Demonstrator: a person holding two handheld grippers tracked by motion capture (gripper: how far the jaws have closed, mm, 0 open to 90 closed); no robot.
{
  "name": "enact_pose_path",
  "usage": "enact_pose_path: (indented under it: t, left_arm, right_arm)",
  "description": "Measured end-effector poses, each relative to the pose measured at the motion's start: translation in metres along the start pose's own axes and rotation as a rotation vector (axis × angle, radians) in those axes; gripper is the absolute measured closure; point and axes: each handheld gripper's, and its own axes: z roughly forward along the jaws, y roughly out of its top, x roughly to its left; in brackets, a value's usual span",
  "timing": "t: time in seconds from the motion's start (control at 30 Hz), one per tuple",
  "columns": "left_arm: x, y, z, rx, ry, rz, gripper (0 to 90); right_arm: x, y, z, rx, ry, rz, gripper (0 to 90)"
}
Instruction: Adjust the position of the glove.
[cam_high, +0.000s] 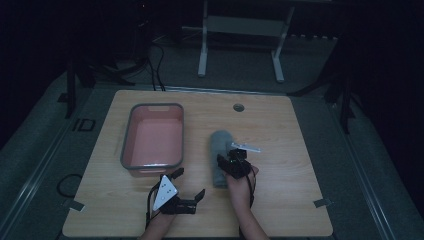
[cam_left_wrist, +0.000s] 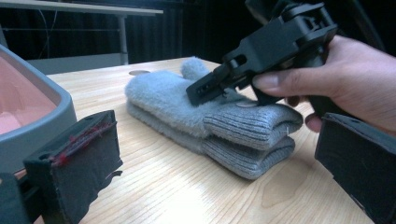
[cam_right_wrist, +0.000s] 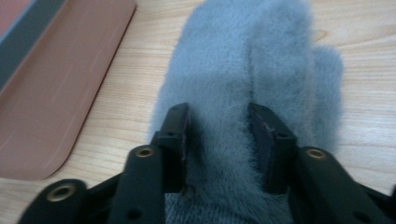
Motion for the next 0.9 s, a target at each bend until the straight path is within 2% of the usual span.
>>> enact_pose_path:
  t: [0.07, 0.13, 0.17, 0.23, 0.3, 0.37, 0.4, 0.47, 0.6, 0.67, 0.8, 0.9]
  left_arm:
    - [0.0, 0.0, 0.0, 0.001, -0.001, -0.001, 0.2]
    - [0.0, 0.0, 0.0, 0.001, -0.001, -0.001, 0.2]
    - [0.0, 0.0, 0.0, 0.001, -0.001, -0.001, 0.2]
    - [0.0, 0.0, 0.0, 0.0, 0.0, -0.001, 0.2]
    - [0.0, 0.0, 0.0, 0.0, 0.0, -0.002, 0.1]
    - [0.0, 0.0, 0.0, -0.001, 0.001, -0.003, 0.2]
    - [0.0, 0.0, 0.0, -0.001, 0.001, -0.003, 0.2]
    - [0.0, 0.0, 0.0, 0.0, 0.002, -0.004, 0.2]
    - [0.0, 0.0, 0.0, 0.0, 0.001, -0.006, 0.2]
    - [0.0, 0.0, 0.0, -0.001, 0.001, -0.005, 0.2]
    - [0.0, 0.0, 0.0, -0.002, 0.001, -0.006, 0.2]
    - [0.0, 0.0, 0.0, -0.001, 0.001, -0.005, 0.2]
  right_arm:
    - [0.0, 0.003, -0.007, -0.002, 0.014, -0.004, 54.3]
    - [-0.002, 0.009, -0.017, -0.029, 0.006, -0.025, 51.8]
    - [-0.004, 0.013, -0.022, -0.037, 0.012, -0.036, 49.9]
    - [-0.012, 0.021, -0.03, -0.053, 0.013, -0.028, 46.4]
    - [-0.021, 0.029, -0.033, -0.059, 0.018, -0.027, 47.8]
    - [-0.031, 0.034, -0.031, -0.023, 0.031, -0.023, 61.2]
    - [-0.037, 0.035, -0.027, 0.013, 0.044, -0.012, 64.7]
    - [-0.041, 0.033, -0.023, 0.044, 0.042, -0.018, 70.8]
    - [-0.041, 0.024, -0.011, 0.107, 0.023, -0.066, 71.4]
    - [-0.042, 0.019, -0.005, 0.119, 0.002, -0.069, 71.0]
    - [-0.043, 0.012, -0.001, 0.118, -0.002, -0.073, 71.2]
    - [-0.045, 0.011, -0.002, 0.117, 0.004, -0.055, 71.2]
